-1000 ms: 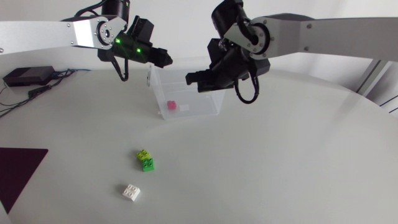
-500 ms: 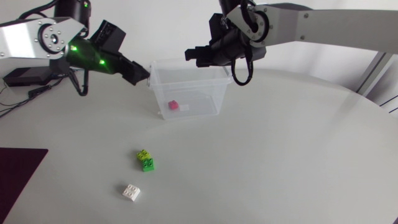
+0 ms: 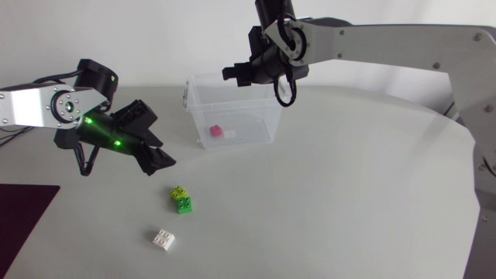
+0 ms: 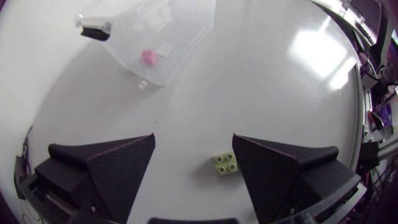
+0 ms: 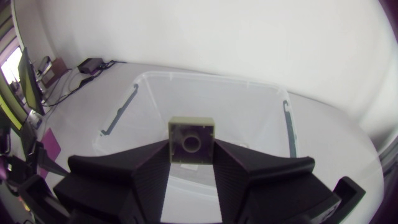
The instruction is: Place the duplo bricks in the container
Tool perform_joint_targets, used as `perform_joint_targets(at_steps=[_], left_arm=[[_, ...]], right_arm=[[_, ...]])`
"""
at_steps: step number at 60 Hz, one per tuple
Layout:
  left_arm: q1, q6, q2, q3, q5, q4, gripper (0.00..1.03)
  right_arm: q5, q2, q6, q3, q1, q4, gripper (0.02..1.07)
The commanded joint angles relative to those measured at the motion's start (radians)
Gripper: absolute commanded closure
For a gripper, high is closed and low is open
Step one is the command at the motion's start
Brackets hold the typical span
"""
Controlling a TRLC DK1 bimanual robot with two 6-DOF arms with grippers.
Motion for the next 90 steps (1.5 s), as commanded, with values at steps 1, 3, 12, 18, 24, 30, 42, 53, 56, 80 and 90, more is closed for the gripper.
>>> perform_joint_targets(at_steps=[1, 3, 12, 18, 24, 30, 42, 53, 56, 80, 90], left_arm=[[-0.022, 0.029, -0.017, -0.049, -0.035, -0.04, 0.17], [-0.031, 0.024, -0.025, -0.063, -0.052, -0.052, 0.17], [-0.076, -0.008, -0.085, -0.131, -0.098, -0.11, 0.17], [-0.097, -0.056, -0.086, -0.14, -0.142, -0.179, 0.17], [-0.104, -0.108, -0.085, -0.126, -0.17, -0.268, 0.17], [-0.127, -0.175, -0.069, -0.109, -0.196, -0.354, 0.18], [-0.214, -0.32, -0.002, -0.108, -0.194, -0.437, 0.18], [-0.239, -0.438, 0.098, -0.128, -0.207, -0.389, 0.3], [-0.234, -0.456, 0.12, -0.138, -0.216, -0.372, 0.31], [-0.259, -0.514, 0.167, -0.178, -0.22, -0.311, 0.52], [-0.272, -0.518, 0.159, -0.197, -0.216, -0.31, 0.52]], right_arm=[[0.007, 0.047, -0.02, 0.044, -0.014, 0.016, 0.74], [0.007, 0.057, -0.024, 0.052, -0.018, 0.019, 0.74], [0.013, 0.121, -0.03, 0.128, -0.035, -0.008, 0.68], [0.016, 0.141, -0.03, 0.165, -0.044, -0.042, 0.28], [0.021, 0.124, -0.028, 0.159, -0.046, -0.062, 0.08], [0.026, 0.086, -0.02, 0.128, -0.046, -0.082, 0.08], [0.041, -0.006, -0.01, 0.035, -0.038, -0.082, 0.08], [0.062, -0.103, -0.01, -0.082, -0.003, -0.079, 0.08], [0.073, -0.137, -0.01, -0.123, 0.014, -0.073, 0.08], [0.087, -0.304, -0.031, -0.393, 0.117, -0.054, 0.08], [0.085, -0.322, -0.051, -0.462, 0.149, -0.044, 0.08]])
